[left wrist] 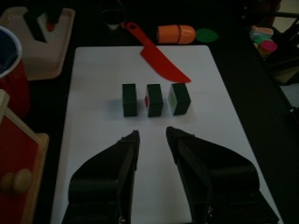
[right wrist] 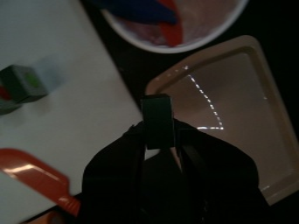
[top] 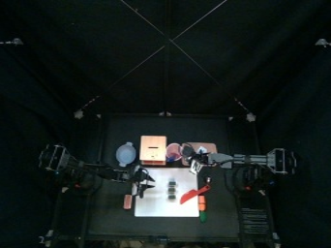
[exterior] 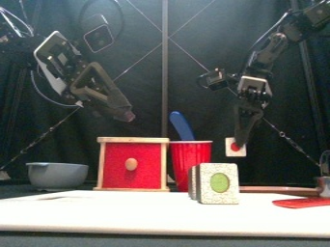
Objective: Place sushi on board then cut the sushi with the knife then place the pieces on the plate
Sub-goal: Place the 4 sushi pieces on the plate
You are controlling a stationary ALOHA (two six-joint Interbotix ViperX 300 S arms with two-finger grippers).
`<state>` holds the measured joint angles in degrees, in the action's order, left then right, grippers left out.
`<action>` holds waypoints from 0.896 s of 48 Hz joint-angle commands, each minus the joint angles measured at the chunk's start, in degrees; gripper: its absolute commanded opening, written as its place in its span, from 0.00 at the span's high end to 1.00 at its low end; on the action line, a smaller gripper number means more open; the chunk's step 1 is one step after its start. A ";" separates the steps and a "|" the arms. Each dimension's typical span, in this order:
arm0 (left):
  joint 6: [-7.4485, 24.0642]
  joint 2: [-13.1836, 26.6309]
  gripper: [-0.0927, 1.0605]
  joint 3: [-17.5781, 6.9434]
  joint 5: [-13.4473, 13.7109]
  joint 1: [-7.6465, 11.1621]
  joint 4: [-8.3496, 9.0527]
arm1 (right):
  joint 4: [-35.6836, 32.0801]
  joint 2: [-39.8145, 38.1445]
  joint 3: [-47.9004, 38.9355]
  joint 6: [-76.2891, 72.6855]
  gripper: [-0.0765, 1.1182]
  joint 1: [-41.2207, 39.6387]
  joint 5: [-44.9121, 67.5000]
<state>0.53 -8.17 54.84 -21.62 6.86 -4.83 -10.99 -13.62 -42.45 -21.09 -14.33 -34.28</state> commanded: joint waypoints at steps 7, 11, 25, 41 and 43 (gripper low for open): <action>0.00 -0.79 0.29 -0.97 -0.53 -0.18 0.00 | -2.20 3.16 0.53 0.00 0.45 -5.36 1.49; 0.00 -0.79 0.29 -0.97 -0.53 -0.18 0.00 | -2.46 4.48 0.53 0.09 0.42 -5.71 1.93; 0.00 -0.79 0.29 -1.05 -0.53 -0.18 0.00 | -3.25 7.47 0.35 0.00 0.27 -6.06 4.31; 0.00 -0.88 0.29 -1.05 -0.53 -0.18 -0.09 | -3.34 1.32 0.00 0.09 0.24 -4.66 3.34; 0.00 -0.88 0.29 -1.05 -0.53 -0.18 -0.09 | -3.08 -0.09 0.00 0.09 0.24 -2.99 3.34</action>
<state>0.44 -8.17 54.84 -21.62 6.86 -4.75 -14.33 -9.84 -43.07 -20.92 -19.16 -31.03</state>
